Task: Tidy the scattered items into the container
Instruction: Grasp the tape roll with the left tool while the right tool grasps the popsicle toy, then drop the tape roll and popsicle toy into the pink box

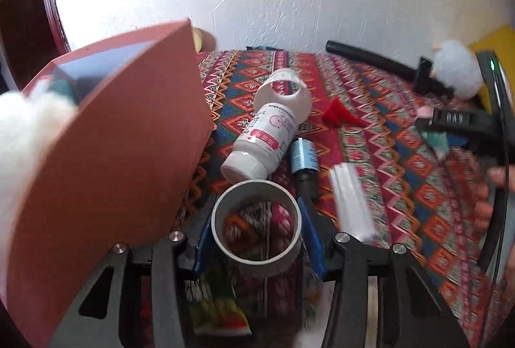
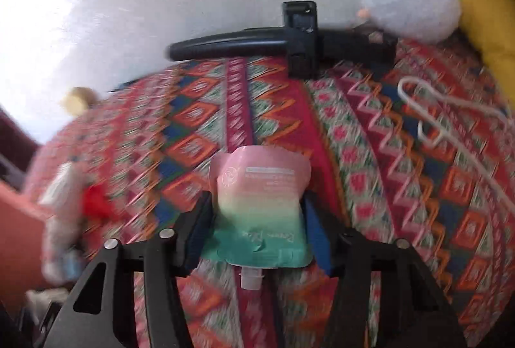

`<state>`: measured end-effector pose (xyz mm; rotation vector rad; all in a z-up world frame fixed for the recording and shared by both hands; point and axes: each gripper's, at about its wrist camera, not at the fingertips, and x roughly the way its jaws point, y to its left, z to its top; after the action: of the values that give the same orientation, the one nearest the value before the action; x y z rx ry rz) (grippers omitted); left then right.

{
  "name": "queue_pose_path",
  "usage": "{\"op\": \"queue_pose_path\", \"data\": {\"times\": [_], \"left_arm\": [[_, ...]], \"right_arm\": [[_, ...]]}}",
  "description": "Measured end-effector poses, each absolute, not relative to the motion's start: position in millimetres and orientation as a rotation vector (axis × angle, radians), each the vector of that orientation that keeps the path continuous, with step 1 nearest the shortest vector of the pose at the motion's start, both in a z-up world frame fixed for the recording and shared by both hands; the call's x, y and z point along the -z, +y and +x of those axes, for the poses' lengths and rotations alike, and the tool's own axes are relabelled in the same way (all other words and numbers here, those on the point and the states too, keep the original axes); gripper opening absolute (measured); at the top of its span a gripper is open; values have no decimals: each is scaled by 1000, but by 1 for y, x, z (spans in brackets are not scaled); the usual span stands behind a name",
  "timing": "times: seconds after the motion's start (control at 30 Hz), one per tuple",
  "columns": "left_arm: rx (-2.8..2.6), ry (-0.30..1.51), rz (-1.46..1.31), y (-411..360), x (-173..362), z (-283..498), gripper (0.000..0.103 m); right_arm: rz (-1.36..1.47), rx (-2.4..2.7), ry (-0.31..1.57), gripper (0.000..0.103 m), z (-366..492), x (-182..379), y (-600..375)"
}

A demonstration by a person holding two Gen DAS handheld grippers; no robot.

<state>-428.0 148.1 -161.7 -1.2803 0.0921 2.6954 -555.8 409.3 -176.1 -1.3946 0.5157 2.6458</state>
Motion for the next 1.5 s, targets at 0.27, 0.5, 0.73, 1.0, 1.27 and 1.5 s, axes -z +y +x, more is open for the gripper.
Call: {"op": "queue_pose_path", "data": {"times": [0.27, 0.5, 0.73, 1.0, 1.27, 1.5], "left_arm": [[-2648, 71, -1138, 127, 93, -321, 46], [-2571, 42, -1093, 107, 60, -222, 46], [-2495, 78, -1106, 106, 53, -145, 46], [-2467, 50, -1091, 87, 35, -119, 46], [-2630, -10, -958, 22, -29, -197, 46], [-2804, -68, -959, -49, -78, -344, 46]], "right_arm": [[-1387, -2772, 655, 52, -399, 137, 412], [-1372, -2813, 724, 52, -257, 98, 409], [-1378, -2870, 629, 52, -167, 75, 383], [-1418, -2941, 536, 52, -141, 56, 341], [-1378, -3143, 496, 52, -221, 0, 265], [-1400, -3327, 311, 52, -356, -44, 150]]}}
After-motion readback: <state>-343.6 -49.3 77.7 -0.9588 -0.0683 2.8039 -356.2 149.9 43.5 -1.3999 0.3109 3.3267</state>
